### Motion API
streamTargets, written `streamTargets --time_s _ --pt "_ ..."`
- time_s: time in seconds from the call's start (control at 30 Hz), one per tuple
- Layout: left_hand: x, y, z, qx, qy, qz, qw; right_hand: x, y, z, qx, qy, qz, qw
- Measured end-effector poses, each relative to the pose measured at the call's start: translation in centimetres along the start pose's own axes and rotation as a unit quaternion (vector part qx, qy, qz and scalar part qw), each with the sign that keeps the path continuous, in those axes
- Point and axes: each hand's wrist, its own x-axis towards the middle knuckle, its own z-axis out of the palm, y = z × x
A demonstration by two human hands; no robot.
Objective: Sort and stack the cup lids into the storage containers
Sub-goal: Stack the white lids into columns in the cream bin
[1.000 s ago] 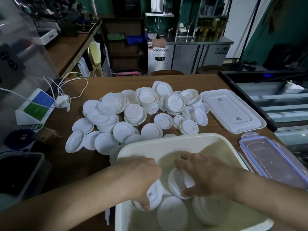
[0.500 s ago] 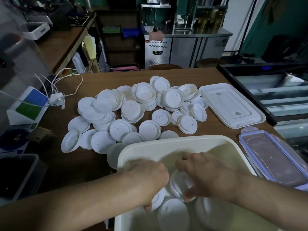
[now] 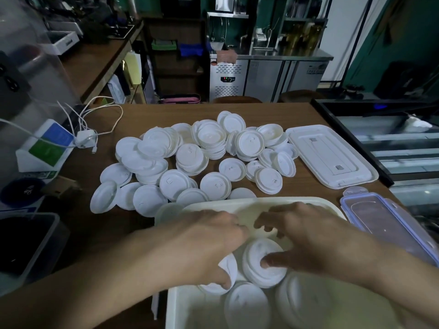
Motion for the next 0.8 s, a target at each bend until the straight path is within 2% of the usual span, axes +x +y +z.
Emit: streamTargets --time_s 0.17,0.27,0.37,0.47,0.57,0.67,0.8 --pt "-1.9 -3.2 -2.4 -0.12 0.138 0.024 0.983 1.1 0.5 -3.3 0.105 0.105 -0.05 0.988" --pt "-2.3 -5.9 -3.0 -0.17 0.219 0.009 0.961 3.3 1.0 -4.1 0.141 0.132 -0.08 0.978" --pt "-2.4 -8.6 -3.1 -0.196 0.263 -0.016 0.945 6.1 1.4 -4.5 0.166 0.152 -0.107 0.968" --pt "-2.2 -11.5 -1.9 -0.204 0.269 -0.05 0.94 9.5 2.1 -4.5 0.156 0.125 -0.131 0.971" --pt "-1.7 -13.5 0.1 -0.178 0.238 -0.077 0.952 13.2 3.1 -3.5 0.118 0.085 -0.181 0.973" --pt "-1.1 -14.4 1.8 -0.175 0.217 -0.065 0.958 16.3 3.8 -2.3 0.086 0.041 -0.218 0.971" --pt "-1.0 -15.2 3.6 -0.127 0.169 -0.067 0.975 18.8 3.8 -0.7 0.033 0.024 -0.273 0.961"
